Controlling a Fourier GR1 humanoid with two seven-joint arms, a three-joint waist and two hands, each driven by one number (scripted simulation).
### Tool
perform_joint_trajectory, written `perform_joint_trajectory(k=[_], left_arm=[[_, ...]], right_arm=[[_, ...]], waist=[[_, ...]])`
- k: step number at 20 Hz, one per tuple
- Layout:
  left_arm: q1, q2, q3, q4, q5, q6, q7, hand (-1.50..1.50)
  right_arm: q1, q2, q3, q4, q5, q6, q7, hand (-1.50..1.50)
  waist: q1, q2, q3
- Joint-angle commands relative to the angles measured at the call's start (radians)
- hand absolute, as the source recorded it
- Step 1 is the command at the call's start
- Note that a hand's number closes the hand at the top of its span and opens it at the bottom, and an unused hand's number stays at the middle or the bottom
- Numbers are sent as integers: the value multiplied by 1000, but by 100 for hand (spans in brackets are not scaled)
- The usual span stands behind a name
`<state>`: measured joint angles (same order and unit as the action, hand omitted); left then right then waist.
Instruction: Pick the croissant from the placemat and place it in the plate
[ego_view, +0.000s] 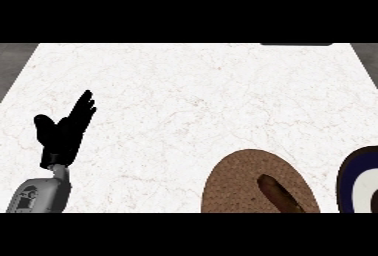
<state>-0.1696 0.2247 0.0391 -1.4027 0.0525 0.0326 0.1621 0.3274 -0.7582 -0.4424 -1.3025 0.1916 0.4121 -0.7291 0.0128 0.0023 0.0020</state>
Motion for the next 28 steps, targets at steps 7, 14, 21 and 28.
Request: perform_joint_trajectory(k=[7,14,21,28], left_arm=[[22,32,45,-31,26,-20,13,0],[23,14,35,-21,17,-8,18,0],[23,24,34,-26,10,-15,5,0],[17,-22,4,-17,-4,3,10,0]], right_arm=[[-114,-25,-41,111,-204,151,-251,-150],[-68,-83,-89,69,-567,405,-45,-150],[-4,-156,-15,157,-787,627,180,-150],[-70,-189,-63,261,-846,702,191,-150]], waist=[[-16,-8,-1],[-35,-9,-4],[-21,-6,-1],[-18,-4,3]])
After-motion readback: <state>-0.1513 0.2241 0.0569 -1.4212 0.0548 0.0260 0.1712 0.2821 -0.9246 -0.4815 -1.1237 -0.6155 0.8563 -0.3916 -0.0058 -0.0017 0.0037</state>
